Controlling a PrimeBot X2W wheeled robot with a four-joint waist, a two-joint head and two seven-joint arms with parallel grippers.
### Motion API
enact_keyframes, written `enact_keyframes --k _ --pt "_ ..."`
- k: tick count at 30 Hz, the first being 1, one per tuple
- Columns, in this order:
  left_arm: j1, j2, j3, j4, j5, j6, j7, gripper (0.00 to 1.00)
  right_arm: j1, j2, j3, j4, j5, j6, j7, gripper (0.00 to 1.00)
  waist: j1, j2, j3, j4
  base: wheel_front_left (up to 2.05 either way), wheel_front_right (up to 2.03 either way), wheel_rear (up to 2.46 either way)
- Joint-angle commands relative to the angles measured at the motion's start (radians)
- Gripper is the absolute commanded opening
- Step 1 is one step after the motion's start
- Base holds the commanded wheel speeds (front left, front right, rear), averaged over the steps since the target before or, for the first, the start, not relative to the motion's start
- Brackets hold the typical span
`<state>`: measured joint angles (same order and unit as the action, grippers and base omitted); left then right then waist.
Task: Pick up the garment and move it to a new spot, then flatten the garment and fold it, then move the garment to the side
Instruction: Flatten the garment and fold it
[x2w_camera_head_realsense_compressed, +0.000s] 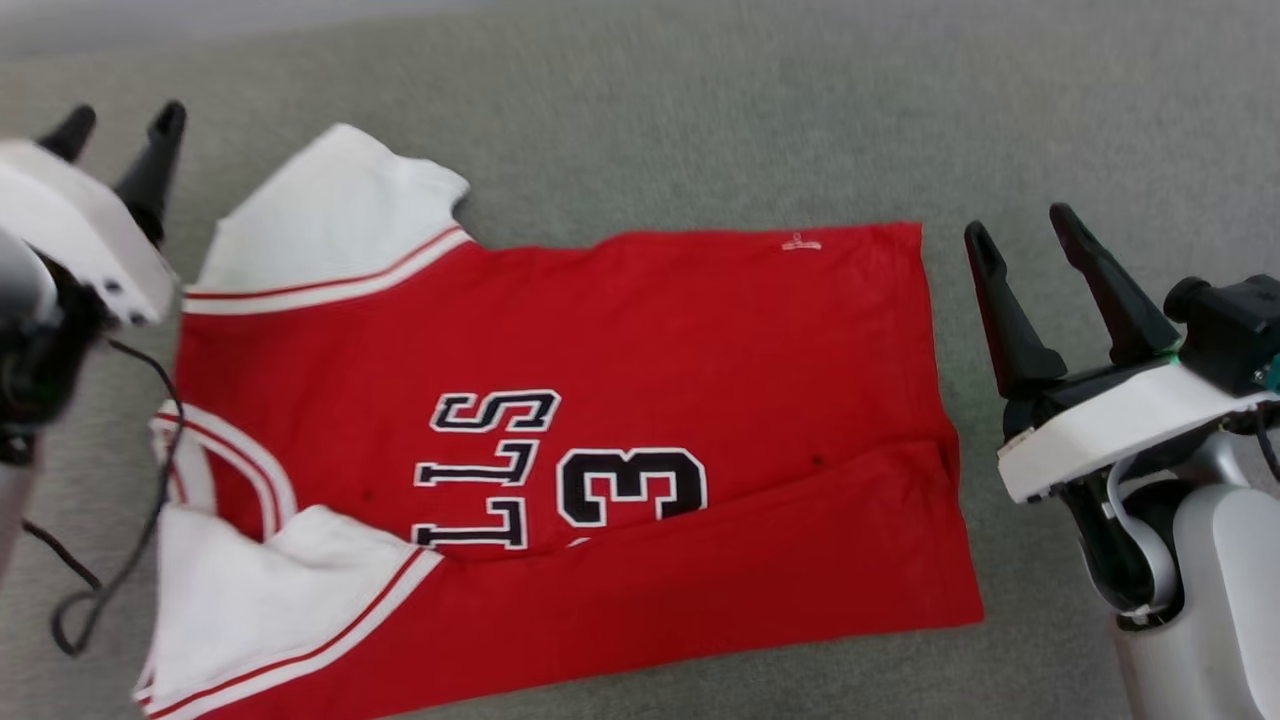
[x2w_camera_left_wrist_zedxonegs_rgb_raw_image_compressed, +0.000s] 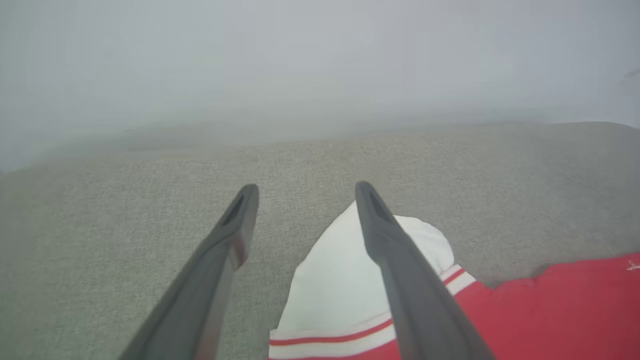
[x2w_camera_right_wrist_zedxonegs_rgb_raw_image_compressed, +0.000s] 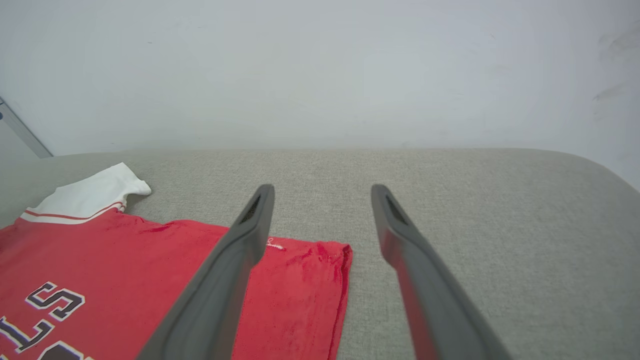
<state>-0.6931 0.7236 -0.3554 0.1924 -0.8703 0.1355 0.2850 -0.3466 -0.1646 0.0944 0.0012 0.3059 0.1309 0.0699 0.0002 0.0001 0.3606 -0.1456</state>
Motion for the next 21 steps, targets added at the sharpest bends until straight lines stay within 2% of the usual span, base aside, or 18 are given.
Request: enact_keyframes --k 1,2,5,9,13,19,20,21 --pt "-0.075 0.014 -0.016 0.041 -0.01 -0.033 0.06 1.0 -0.027 0.016 0.002 -0.014 -0.005 0.0 -0.013 1.0 -0.0002 -0.0001 0.108 -0.068 0.0 0.0 0.0" --pt "-0.075 0.014 -0.016 0.041 -0.01 -0.033 0.06 1.0 -0.027 0.016 0.002 -0.014 -0.005 0.0 -0.013 1.0 -0.0002 -0.0001 0.108 -0.068 0.0 0.0 0.0" --pt "-0.16 0.034 -0.048 0.094 -0.025 -0.084 0.171 1.0 -0.036 0.029 0.007 -0.016 -0.003 0.0 -0.021 1.0 -0.0002 -0.0001 0.139 -0.102 0.0 0.0 0.0" --pt "-0.24 0.059 -0.082 0.149 -0.052 -0.117 0.338 1.0 -0.042 0.043 0.012 -0.014 0.006 0.0 -0.027 1.0 -0.0002 -0.0001 0.167 -0.143 0.0 0.0 0.0" --pt "-0.289 0.088 -0.106 0.187 -0.075 -0.106 0.49 1.0 -0.033 0.053 0.017 -0.016 0.017 0.0 -0.025 1.0 -0.0002 -0.0001 0.192 -0.18 0.0 0.0 0.0" --pt "-0.28 0.129 -0.145 0.234 -0.08 -0.06 0.65 1.0 -0.023 0.06 0.026 -0.024 0.032 0.0 -0.031 1.0 -0.0002 -0.0001 0.231 -0.218 0.0 0.0 0.0" --pt "-0.267 0.124 -0.15 0.244 -0.091 -0.049 0.678 0.78 -0.022 0.062 0.026 -0.022 0.04 0.0 -0.029 1.0 -0.0002 -0.0001 0.234 -0.221 0.0 0.0 0.0" --pt "-0.254 0.121 -0.156 0.248 -0.097 -0.039 0.702 0.37 -0.023 0.062 0.027 -0.02 0.042 0.0 -0.027 1.0 -0.0002 -0.0001 0.238 -0.224 0.0 0.0 0.0"
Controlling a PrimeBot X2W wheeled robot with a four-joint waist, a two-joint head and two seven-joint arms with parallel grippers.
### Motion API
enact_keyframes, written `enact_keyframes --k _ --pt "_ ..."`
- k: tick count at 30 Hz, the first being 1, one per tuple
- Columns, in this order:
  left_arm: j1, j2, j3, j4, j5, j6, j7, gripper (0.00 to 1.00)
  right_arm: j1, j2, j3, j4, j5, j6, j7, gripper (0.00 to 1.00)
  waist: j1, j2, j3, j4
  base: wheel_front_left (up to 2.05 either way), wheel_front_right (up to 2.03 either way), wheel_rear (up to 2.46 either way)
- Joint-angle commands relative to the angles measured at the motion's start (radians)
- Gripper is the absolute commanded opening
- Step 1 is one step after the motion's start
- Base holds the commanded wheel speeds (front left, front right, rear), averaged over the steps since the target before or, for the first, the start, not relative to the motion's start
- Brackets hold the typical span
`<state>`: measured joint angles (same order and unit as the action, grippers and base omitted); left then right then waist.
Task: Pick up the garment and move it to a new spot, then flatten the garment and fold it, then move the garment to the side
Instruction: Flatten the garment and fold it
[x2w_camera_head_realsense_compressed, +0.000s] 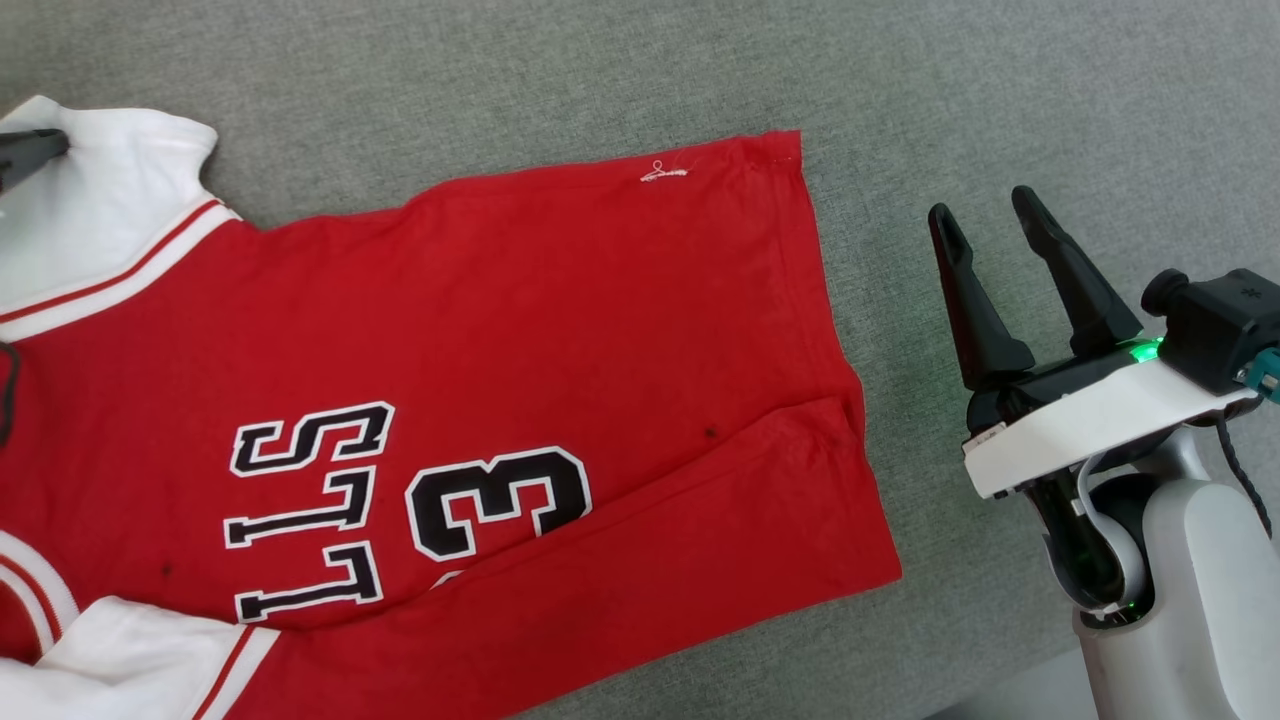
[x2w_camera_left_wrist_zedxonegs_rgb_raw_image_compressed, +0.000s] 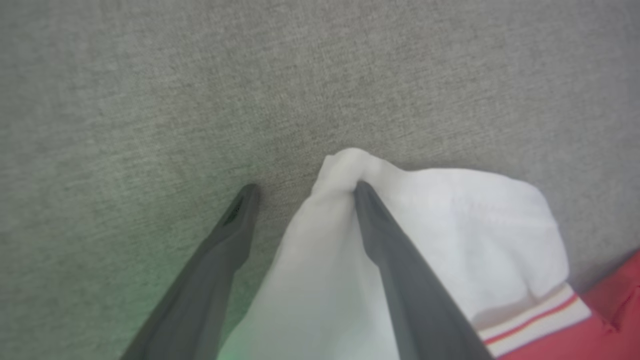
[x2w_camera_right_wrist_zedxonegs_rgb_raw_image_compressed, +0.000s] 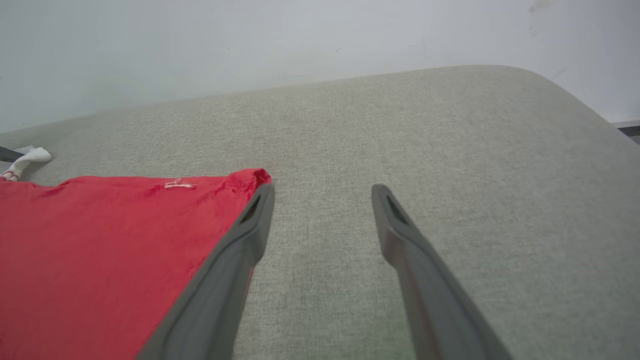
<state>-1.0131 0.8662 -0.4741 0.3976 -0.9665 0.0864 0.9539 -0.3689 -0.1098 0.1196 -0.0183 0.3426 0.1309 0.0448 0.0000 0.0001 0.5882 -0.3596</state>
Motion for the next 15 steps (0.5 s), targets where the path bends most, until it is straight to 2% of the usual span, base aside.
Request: enact_keyframes --k 1,3,9,15 --pt "0.078 -0.026 -0.039 0.046 -0.009 0.021 0.044 0.0 -0.003 0.007 0.002 0.001 0.01 0.0 -0.001 1.0 0.0 -0.0001 0.013 -0.012 0.0 0.0 0.0" --pt "0.106 -0.038 -0.043 0.047 -0.028 0.03 0.063 0.0 -0.01 0.005 0.003 0.005 0.025 0.0 0.007 1.0 0.0 -0.0001 0.017 -0.015 0.0 0.0 0.0" --pt "0.129 -0.065 0.005 0.048 -0.069 0.043 -0.008 0.0 -0.072 -0.026 0.008 0.044 0.089 0.0 0.066 1.0 0.0 -0.0001 0.005 -0.009 0.0 0.0 0.0" --pt "0.079 -0.067 0.023 0.008 -0.057 0.017 -0.061 0.0 -0.209 -0.065 0.062 0.166 0.205 0.0 0.303 1.0 0.0 -0.0001 -0.022 0.043 0.0 0.0 0.0"
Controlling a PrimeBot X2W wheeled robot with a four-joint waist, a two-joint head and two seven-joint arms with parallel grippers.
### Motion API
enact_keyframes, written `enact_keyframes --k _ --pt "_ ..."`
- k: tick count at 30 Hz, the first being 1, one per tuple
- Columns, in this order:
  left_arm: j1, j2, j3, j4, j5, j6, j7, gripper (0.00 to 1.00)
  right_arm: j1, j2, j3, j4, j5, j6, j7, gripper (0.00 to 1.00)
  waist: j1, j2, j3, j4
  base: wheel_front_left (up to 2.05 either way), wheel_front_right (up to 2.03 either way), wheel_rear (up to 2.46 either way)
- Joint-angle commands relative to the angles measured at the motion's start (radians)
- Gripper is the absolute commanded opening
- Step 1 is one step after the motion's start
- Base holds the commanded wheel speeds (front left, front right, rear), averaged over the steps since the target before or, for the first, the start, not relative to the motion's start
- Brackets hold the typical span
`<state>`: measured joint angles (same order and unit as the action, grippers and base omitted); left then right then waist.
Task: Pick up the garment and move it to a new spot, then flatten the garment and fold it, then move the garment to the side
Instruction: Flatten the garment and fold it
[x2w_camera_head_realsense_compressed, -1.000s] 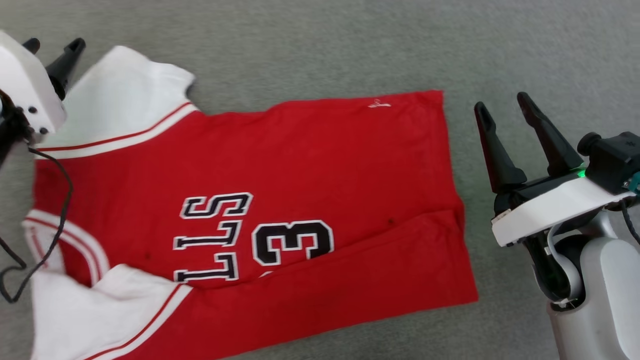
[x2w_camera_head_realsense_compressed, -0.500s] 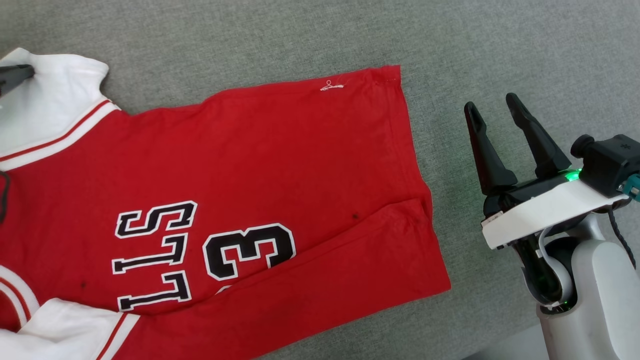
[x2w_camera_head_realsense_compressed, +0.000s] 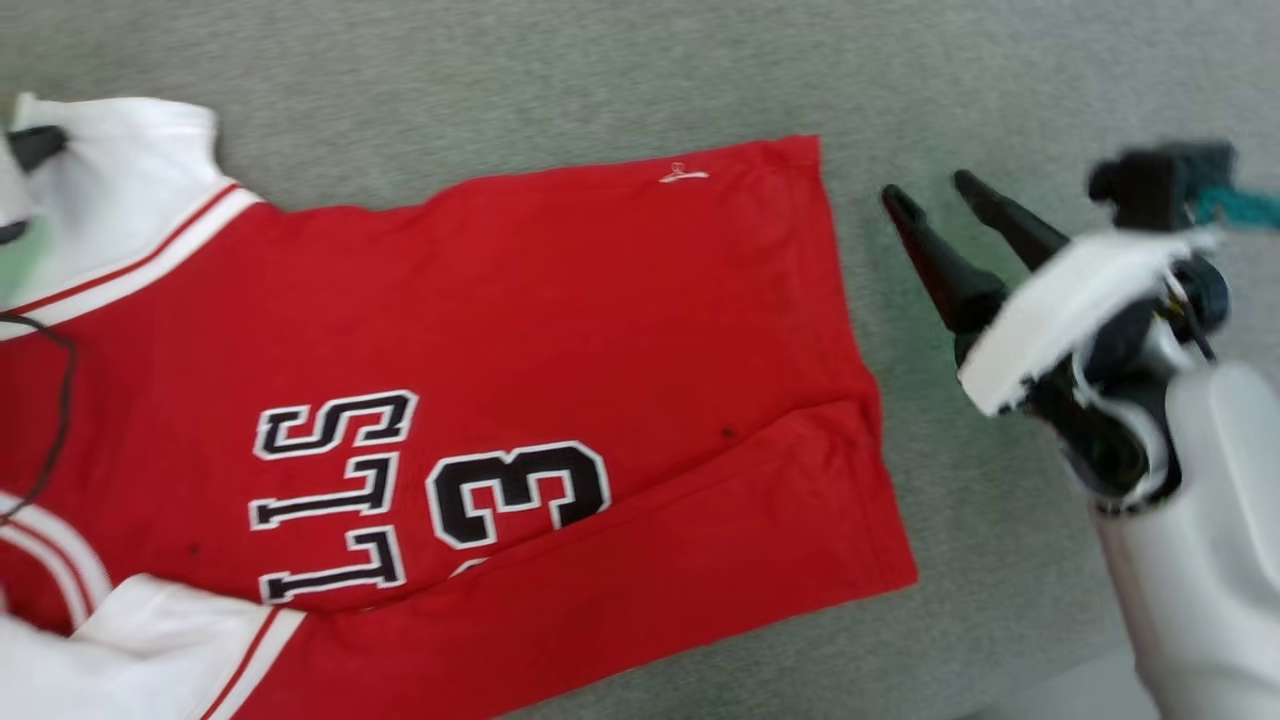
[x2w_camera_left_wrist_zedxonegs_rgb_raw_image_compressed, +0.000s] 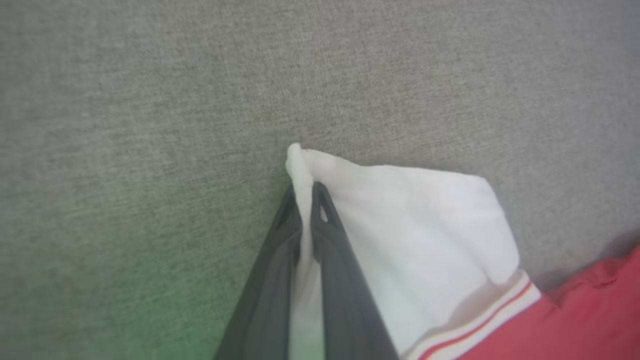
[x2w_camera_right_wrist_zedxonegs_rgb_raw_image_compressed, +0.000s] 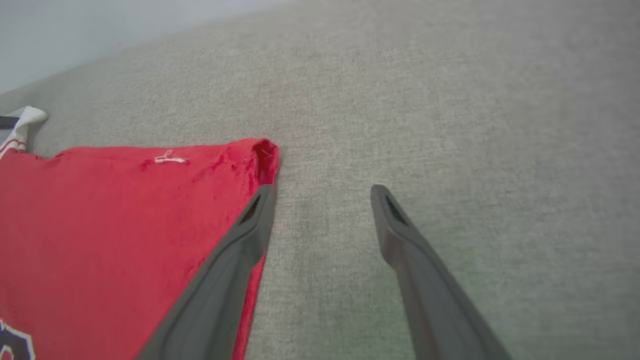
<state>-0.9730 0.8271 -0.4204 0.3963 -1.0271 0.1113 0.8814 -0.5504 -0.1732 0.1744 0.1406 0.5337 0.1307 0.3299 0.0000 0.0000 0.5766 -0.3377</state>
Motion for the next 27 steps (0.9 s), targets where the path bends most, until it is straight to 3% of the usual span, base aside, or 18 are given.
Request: enact_keyframes --k 1,6,17,18,19,20,21,27 --pt "0.022 -0.027 -0.029 -0.003 0.01 -0.014 0.001 0.0 -0.052 -0.01 0.016 0.034 0.026 0.0 0.07 1.0 0.0 0.0 -0.012 0.033 0.0 0.0 0.0" --pt "-0.035 -0.051 -0.009 -0.06 0.012 -0.043 -0.061 0.0 -0.17 -0.043 0.045 0.129 0.057 0.0 0.268 1.0 0.0 0.0 -0.017 0.104 0.0 0.0 0.0" --pt "-0.036 -0.067 -0.015 -0.142 0.033 -0.084 -0.129 0.0 -0.334 -0.045 0.061 0.378 -0.007 -0.001 0.531 1.0 0.0 0.0 0.008 0.192 0.0 0.0 0.0" --pt "-0.034 -0.068 -0.018 -0.145 0.034 -0.087 -0.13 0.0 -0.334 -0.041 0.066 0.404 -0.013 -0.001 0.562 0.79 0.0 0.0 0.009 0.195 0.0 0.0 0.0" --pt "-0.033 -0.069 -0.023 -0.147 0.038 -0.091 -0.131 0.0 -0.335 -0.035 0.067 0.426 -0.017 -0.001 0.588 0.39 0.0 0.0 0.01 0.197 0.0 0.0 0.0" --pt "-0.032 -0.073 -0.027 -0.148 0.039 -0.092 -0.134 0.0 -0.337 -0.027 0.071 0.441 -0.022 -0.001 0.607 0.07 0.0 0.0 0.01 0.199 0.0 0.0 0.0" --pt "-0.031 -0.076 -0.031 -0.148 0.04 -0.094 -0.137 0.0 -0.338 -0.018 0.072 0.451 -0.021 -0.001 0.62 0.0 0.0 0.0 0.01 0.2 0.0 0.0 0.0" --pt "-0.024 -0.09 -0.042 -0.131 0.043 -0.105 -0.149 0.0 -0.365 -0.018 0.073 0.439 -0.028 0.0 0.608 0.0 0.0 0.0 -0.002 0.199 0.0 0.0 0.0"
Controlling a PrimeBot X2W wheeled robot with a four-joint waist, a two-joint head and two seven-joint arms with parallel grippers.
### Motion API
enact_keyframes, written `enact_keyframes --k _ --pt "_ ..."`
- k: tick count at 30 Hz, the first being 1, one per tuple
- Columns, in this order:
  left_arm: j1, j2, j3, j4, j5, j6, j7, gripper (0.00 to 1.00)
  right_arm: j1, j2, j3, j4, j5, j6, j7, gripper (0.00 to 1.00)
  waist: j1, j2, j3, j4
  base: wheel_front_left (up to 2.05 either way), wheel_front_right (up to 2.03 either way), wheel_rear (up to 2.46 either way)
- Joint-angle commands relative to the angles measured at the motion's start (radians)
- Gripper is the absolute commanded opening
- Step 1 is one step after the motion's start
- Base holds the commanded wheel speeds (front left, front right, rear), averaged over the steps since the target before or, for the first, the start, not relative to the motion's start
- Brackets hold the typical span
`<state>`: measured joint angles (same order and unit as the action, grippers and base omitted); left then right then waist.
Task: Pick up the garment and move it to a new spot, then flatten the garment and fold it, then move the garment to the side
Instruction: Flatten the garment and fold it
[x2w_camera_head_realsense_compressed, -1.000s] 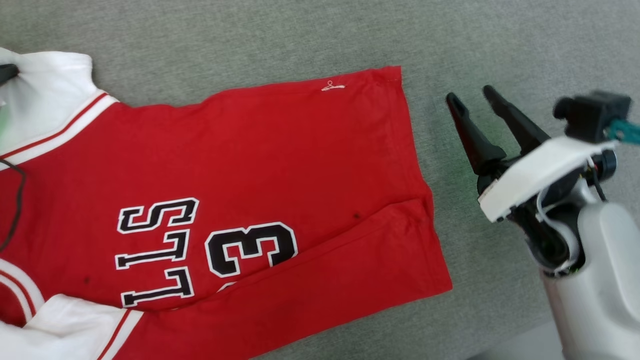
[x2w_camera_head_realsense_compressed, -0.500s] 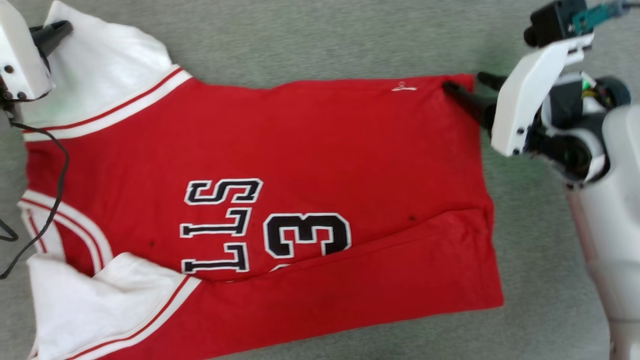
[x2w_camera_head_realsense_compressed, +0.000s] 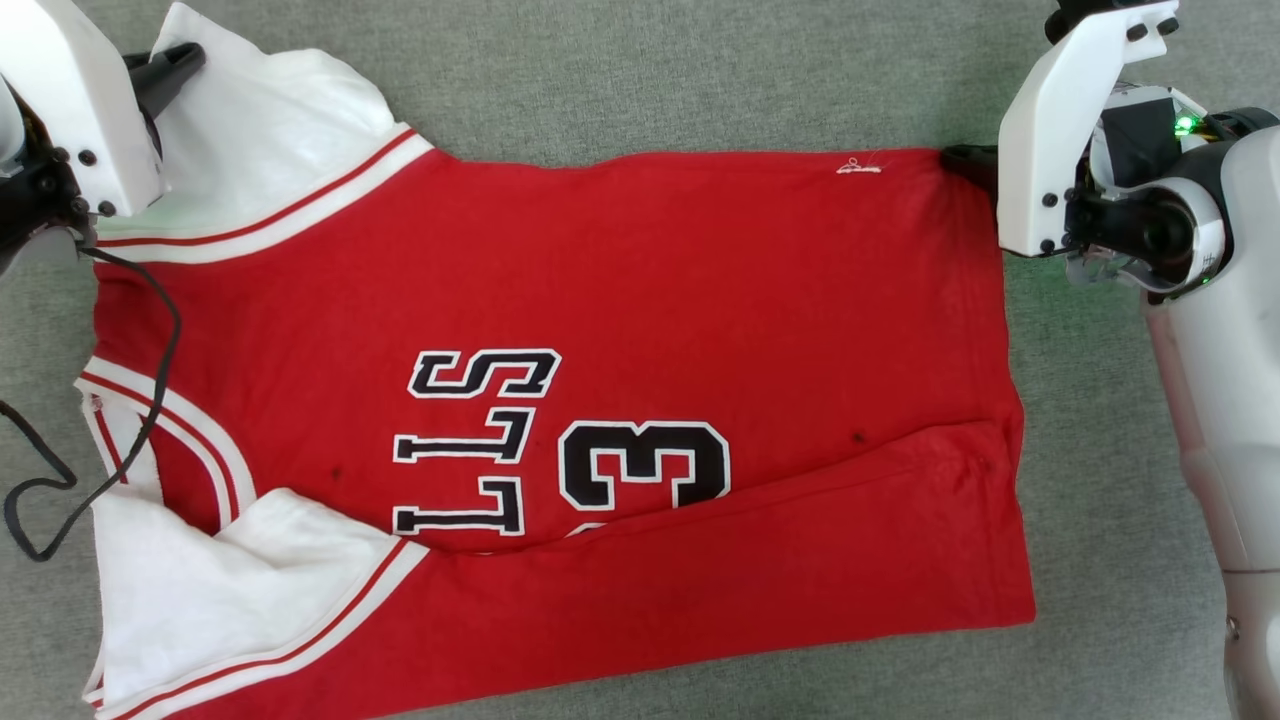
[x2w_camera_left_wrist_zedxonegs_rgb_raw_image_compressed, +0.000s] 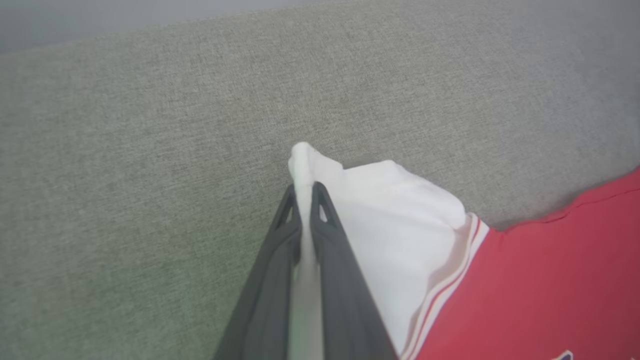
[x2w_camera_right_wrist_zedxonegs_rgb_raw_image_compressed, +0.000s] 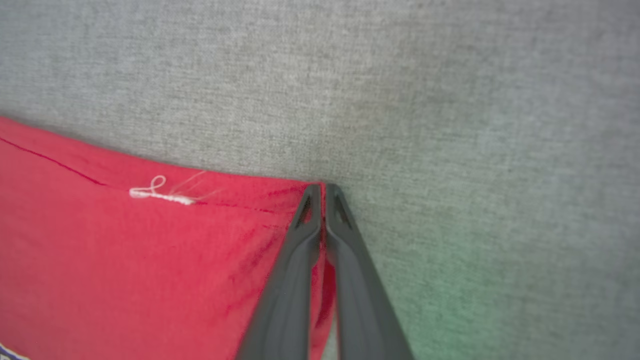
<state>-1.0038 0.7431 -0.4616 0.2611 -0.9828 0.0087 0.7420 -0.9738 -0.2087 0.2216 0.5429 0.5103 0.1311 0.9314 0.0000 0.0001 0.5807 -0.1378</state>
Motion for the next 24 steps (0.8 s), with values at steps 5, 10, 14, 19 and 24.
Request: enact_keyframes --k 5,10,14,19,24 --pt "0.04 -0.017 0.02 0.018 -0.013 -0.013 -0.073 0.0 0.044 -0.008 0.021 -0.044 -0.009 -0.001 -0.063 0.0 0.0 -0.0001 -0.059 -0.002 0.0 0.0 0.0" --pt "0.166 -0.027 0.053 0.009 -0.046 -0.013 -0.173 0.0 0.111 -0.028 0.004 -0.114 0.011 -0.001 -0.104 0.0 0.0 -0.0001 -0.158 0.006 0.0 0.0 0.0" --pt "0.322 -0.039 0.098 -0.024 -0.089 -0.003 -0.273 0.0 0.195 -0.037 -0.015 -0.15 0.021 -0.001 -0.104 0.0 0.0 -0.0001 -0.238 0.02 0.0 0.0 0.0" --pt "0.508 -0.054 0.114 -0.074 -0.119 -0.006 -0.362 0.0 0.316 -0.049 -0.04 -0.191 0.033 -0.001 -0.113 0.0 0.0 -0.0001 -0.312 0.046 0.0 0.0 0.0" --pt "0.712 -0.082 0.113 -0.125 -0.151 0.004 -0.433 0.0 0.494 -0.055 -0.087 -0.24 0.045 -0.001 -0.135 0.0 0.0 -0.0001 -0.375 0.083 0.0 0.0 0.0"
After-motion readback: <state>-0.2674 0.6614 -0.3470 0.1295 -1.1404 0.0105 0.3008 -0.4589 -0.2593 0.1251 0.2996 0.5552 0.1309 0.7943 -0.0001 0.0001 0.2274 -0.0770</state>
